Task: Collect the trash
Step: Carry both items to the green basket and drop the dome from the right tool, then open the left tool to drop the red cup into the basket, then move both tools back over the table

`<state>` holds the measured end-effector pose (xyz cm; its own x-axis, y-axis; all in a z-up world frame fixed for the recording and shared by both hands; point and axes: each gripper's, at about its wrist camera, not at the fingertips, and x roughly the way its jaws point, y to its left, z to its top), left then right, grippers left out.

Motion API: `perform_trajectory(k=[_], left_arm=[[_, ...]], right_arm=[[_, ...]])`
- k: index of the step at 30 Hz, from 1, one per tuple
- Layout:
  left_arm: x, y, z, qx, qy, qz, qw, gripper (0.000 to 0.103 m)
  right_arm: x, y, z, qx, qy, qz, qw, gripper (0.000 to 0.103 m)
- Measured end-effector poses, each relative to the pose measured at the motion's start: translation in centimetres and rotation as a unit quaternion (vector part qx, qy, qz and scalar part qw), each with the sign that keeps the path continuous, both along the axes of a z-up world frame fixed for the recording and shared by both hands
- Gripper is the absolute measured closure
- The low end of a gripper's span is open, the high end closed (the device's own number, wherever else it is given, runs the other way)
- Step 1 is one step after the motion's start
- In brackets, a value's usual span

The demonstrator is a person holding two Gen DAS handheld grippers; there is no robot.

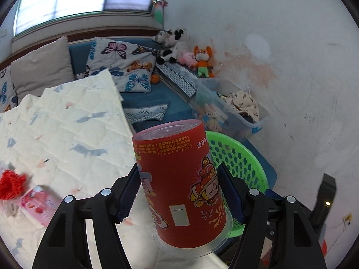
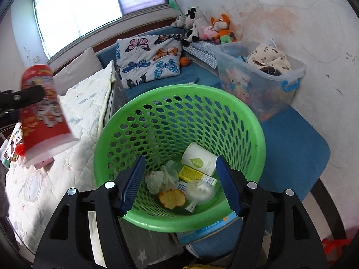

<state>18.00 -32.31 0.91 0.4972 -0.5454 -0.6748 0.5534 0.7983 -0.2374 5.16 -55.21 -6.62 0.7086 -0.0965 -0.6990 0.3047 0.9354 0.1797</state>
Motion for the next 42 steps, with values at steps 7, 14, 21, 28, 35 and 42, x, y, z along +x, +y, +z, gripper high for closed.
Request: perform_trajectory(k=[7,14,21,28,35,42], left_arm=[[0.4,-3.5,-1.4,0.003,0.014,-0.027,0.9995,0.037],[0.7,-6.1,-2.7,-0.004,0.027,-0.050,0.9984,0.036],[1.1,-7.7,-3.7,-0.005,0.032,-0.066,0.9973,0.036],[0.6,-7.0,-3.0,-0.015,0.026,-0.075,0.9968,0.034],[-1.1,-2.5,-0.9,-0.003,-0.004,-0.048,0.9988,0.034],[-2.4,4.4,0.0,0.005,-0.013,-0.001,0.9999,0.032]], right_arm=[[-1.4,-0.6,0.5,0.009,-0.012,-0.010,1.000,0.033],[-2.2,-0.9,0.4,0.016,-0.016,-0.019,1.000,0.030],[-3.0,-1.2,0.2,0.019,-0.016,-0.025,0.999,0.030],[-3.6,-0.9,0.4,0.019,-0.021,-0.024,0.999,0.030],[-4.4,1.6,1.8,0.010,-0.035,0.000,0.999,0.030],[-4.3,4.9,3.0,0.008,-0.045,0.034,0.998,0.027]])
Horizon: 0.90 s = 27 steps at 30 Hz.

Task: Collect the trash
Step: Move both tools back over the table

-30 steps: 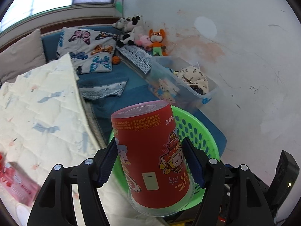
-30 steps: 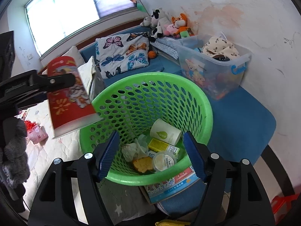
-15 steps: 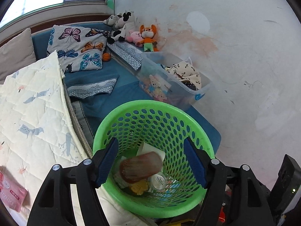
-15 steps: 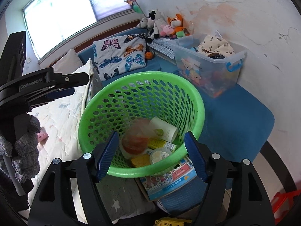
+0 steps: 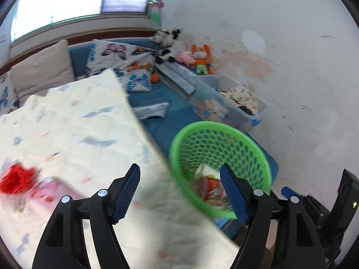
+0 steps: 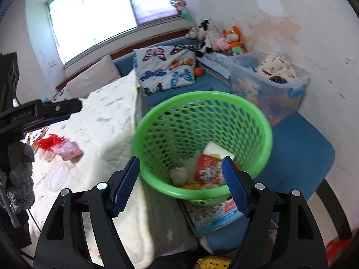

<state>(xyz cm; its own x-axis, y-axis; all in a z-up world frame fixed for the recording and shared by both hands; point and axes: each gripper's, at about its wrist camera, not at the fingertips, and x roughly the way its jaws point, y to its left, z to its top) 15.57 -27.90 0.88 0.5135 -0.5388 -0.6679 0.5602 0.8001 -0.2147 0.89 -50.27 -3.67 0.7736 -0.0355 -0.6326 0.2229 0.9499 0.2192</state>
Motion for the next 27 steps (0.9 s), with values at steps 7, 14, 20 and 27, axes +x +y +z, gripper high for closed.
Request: perform_trajectory(k=[7,14,20,27], left_arm=[[-0.2,7.8,-0.3,0.006,0.001,0.063,0.9980,0.029],[0.4,15.6,-1.7,0.013,0.011,0.136,0.9906,0.029],[1.3,21.8,-3.0,0.011,0.029,0.199,0.9795,0.029],[1.4,26.7,-4.1,0.002,0.045,0.241,0.9694,0.029]], right_arm=[[1.9,4.1,0.2,0.000,0.003,0.050,0.999,0.025],[4.3,8.6,0.5,-0.009,0.005,0.101,0.995,0.023],[6.4,11.8,0.5,-0.007,0.008,0.141,0.990,0.022],[8.1,16.7,-0.4,-0.009,0.024,0.197,0.980,0.020]])
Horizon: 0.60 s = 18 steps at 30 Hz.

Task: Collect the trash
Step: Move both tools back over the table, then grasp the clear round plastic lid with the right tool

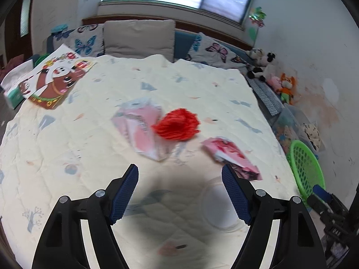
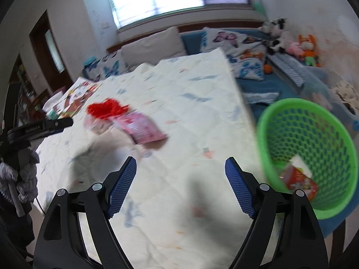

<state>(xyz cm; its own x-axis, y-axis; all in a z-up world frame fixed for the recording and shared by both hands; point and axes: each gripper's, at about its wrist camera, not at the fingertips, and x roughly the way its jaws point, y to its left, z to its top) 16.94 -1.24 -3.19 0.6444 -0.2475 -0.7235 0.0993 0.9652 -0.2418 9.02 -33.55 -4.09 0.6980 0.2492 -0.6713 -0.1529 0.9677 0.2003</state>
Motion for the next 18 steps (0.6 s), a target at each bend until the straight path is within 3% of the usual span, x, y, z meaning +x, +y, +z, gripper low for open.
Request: perform_trajectory(k=[10,18], left_arm=[[0.0,2.6,0.3,-0.007,-0.004,0.015,0.9999,0.029],[0.5,3.6,0.6,-0.008,-0.005,0.016,0.9998,0.029]], right_arm=[[2.2,8.4,-2.3,-0.033,0.025,0.097,0.994,0.012],[4.5,11.7,-5.1,-0.043,0.058,0.124,0.990,0.009]])
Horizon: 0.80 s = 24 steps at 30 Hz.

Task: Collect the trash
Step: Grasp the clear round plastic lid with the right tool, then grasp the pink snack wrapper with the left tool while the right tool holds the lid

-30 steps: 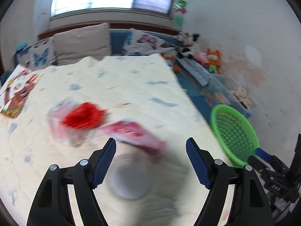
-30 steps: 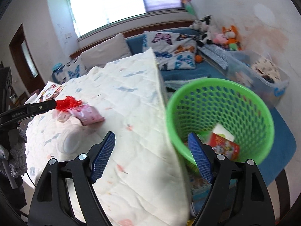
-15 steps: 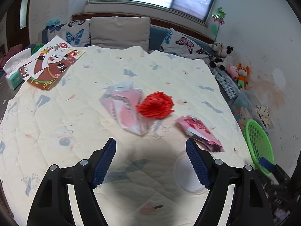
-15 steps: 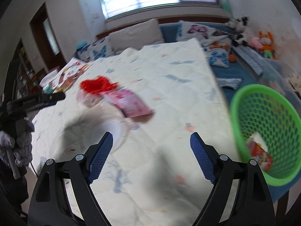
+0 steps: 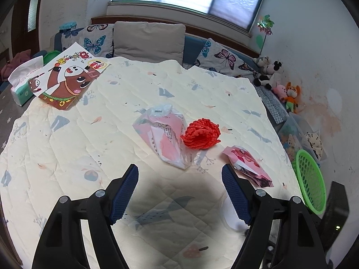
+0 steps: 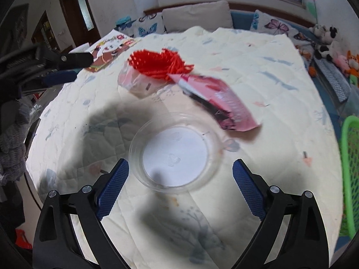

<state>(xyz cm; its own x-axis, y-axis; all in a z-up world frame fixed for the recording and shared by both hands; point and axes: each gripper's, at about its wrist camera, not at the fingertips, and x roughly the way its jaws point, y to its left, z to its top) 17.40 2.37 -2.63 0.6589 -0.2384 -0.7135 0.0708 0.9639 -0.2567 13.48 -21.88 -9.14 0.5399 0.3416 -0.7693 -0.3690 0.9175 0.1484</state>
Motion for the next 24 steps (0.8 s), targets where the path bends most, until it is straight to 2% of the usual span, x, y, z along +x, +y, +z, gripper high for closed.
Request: perform_trajectory(k=[7,13,17,24], left_arm=[[0.5,0.1,-0.3,0.002,0.005,-0.006,1.0000,0.029],[0.7,-0.1,-0.7,0.002,0.009,-0.010,0.9999,0.029],[0.9,-0.3,-0.9,-0.005,0.014,-0.015,0.9998,0.029],[1.3,-2.0,-1.4,-0.013,0.020,-0.033,0.9992,0.029]], right_arm=[[0.9,1.6,-1.1,-0.007,0.011,0.010,1.000,0.006],[1.5,2.8,-1.8,-0.033,0.006,0.007,0.999,0.005],[1.7,3.0,-2.0,-0.042,0.003,0.000,0.999,0.010],[0.7,1.9,-1.2,-0.031,-0.010,-0.003,0.999,0.011]])
